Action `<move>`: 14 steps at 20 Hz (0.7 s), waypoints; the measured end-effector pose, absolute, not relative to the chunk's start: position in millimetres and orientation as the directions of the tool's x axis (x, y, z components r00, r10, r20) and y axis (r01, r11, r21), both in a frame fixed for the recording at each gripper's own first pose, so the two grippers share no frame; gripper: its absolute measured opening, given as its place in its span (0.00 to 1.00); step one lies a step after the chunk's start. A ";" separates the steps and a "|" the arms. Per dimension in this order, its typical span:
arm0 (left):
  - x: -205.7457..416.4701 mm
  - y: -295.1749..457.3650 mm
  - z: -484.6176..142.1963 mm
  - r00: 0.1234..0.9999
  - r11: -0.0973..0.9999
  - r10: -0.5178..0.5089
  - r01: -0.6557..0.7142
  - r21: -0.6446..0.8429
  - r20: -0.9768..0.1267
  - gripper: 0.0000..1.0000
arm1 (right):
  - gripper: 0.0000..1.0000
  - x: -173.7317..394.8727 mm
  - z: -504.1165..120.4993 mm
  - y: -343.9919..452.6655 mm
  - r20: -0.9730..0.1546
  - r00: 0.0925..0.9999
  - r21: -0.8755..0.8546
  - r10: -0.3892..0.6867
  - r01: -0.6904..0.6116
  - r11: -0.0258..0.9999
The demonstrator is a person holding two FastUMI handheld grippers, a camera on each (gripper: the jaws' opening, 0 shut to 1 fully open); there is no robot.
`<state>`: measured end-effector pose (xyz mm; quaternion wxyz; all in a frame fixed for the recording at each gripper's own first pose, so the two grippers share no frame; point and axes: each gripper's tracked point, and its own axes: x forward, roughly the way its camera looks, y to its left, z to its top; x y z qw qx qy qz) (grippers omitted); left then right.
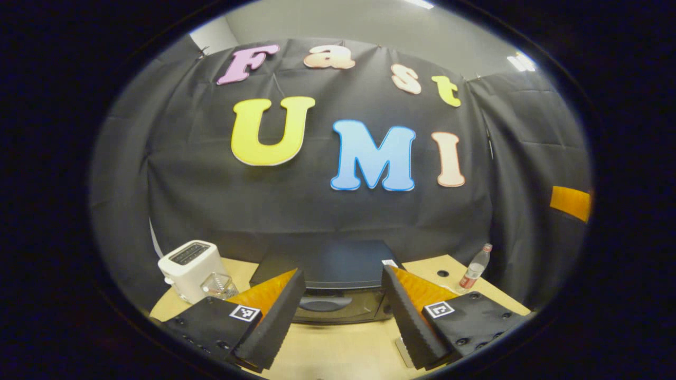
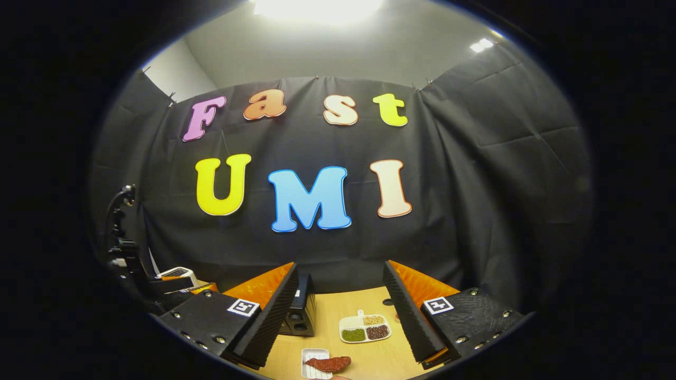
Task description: Open the electric oven with the left hand, put the food in, and close the electric oven.
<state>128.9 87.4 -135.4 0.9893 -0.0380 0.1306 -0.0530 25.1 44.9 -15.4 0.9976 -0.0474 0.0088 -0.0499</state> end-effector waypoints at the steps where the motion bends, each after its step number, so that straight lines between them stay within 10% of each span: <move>1: 138.1 88.3 -145.3 0.954 0.991 -0.116 0.094 -0.092 -0.277 0.95 | 0.97 25.9 -16.5 43.3 -0.015 0.994 -0.098 -0.107 0.105 0.990; 14: 221.4 106.1 -259.3 0.894 0.998 -0.066 0.059 -0.029 -0.444 0.97 | 0.97 37.4 -36.6 22.8 -0.074 0.980 -0.144 -0.183 0.171 0.975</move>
